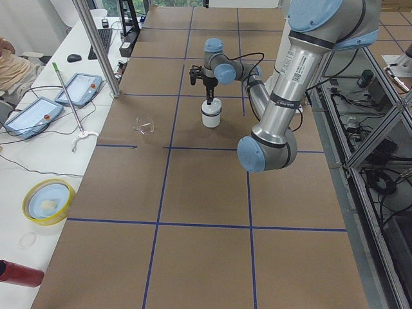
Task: Remove funnel from cup
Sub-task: 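Lower the lid onto the mug opening and seat it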
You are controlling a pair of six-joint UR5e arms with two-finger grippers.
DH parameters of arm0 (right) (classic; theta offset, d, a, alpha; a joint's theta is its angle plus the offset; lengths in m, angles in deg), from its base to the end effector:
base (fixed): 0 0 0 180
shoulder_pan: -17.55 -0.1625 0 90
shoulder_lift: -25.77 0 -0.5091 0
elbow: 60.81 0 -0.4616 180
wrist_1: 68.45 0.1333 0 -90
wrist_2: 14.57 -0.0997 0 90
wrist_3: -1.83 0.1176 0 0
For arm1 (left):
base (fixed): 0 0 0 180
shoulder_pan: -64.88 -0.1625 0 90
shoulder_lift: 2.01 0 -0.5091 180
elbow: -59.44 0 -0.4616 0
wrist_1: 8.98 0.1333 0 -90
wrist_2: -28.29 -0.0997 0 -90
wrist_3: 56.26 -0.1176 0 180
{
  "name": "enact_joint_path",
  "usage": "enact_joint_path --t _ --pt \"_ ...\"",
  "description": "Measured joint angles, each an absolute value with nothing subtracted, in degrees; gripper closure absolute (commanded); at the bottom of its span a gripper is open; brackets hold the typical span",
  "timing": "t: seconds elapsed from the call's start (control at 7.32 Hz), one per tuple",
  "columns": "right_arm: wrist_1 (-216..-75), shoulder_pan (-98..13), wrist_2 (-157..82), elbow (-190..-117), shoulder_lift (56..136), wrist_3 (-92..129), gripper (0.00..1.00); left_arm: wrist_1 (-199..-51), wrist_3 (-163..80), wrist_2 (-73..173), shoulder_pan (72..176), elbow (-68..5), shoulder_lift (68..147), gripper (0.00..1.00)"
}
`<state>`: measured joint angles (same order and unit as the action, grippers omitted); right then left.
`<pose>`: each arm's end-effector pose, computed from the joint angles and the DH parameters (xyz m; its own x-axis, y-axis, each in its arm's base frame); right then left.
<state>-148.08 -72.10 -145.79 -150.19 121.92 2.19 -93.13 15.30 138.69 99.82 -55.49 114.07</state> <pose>0.0527 -0.5092 0.8051 0.7519 -0.0397 0.6580 0.0014 0.9983 0.0587 0.4904 -0.4552 0.2680 0.6541 -0.0953 -0.7504 0.1342 0.9909 -0.0089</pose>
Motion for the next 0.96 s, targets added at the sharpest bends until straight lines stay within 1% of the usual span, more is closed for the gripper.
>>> enact_joint_path --t 0.14,0.27,0.41,0.55,0.68,0.82,0.96 --pt "-148.1 -72.1 -145.8 -150.2 121.9 2.2 0.00 -93.4 15.3 138.7 99.8 -55.1 114.1 1.00" --pt "-148.1 -72.1 -145.8 -150.2 121.9 2.2 0.00 -93.6 15.4 138.7 99.8 -54.9 114.1 0.98" --pt "-148.1 -72.1 -145.8 -150.2 121.9 2.2 0.00 -93.6 15.4 138.7 99.8 -54.8 114.2 0.54" --pt "-148.1 -72.1 -145.8 -150.2 121.9 2.2 0.00 -93.6 15.6 138.7 99.8 -54.8 114.2 0.27" --pt "-148.1 -72.1 -145.8 -150.2 121.9 2.2 0.00 -93.6 15.8 138.7 99.8 -54.7 114.2 0.09" --pt "-148.1 -72.1 -145.8 -150.2 121.9 2.2 0.00 -93.6 15.9 138.7 99.9 -54.7 114.1 0.00" --pt "-148.1 -72.1 -145.8 -150.2 121.9 2.2 0.00 -93.6 16.0 138.7 99.9 -54.7 114.1 0.00"
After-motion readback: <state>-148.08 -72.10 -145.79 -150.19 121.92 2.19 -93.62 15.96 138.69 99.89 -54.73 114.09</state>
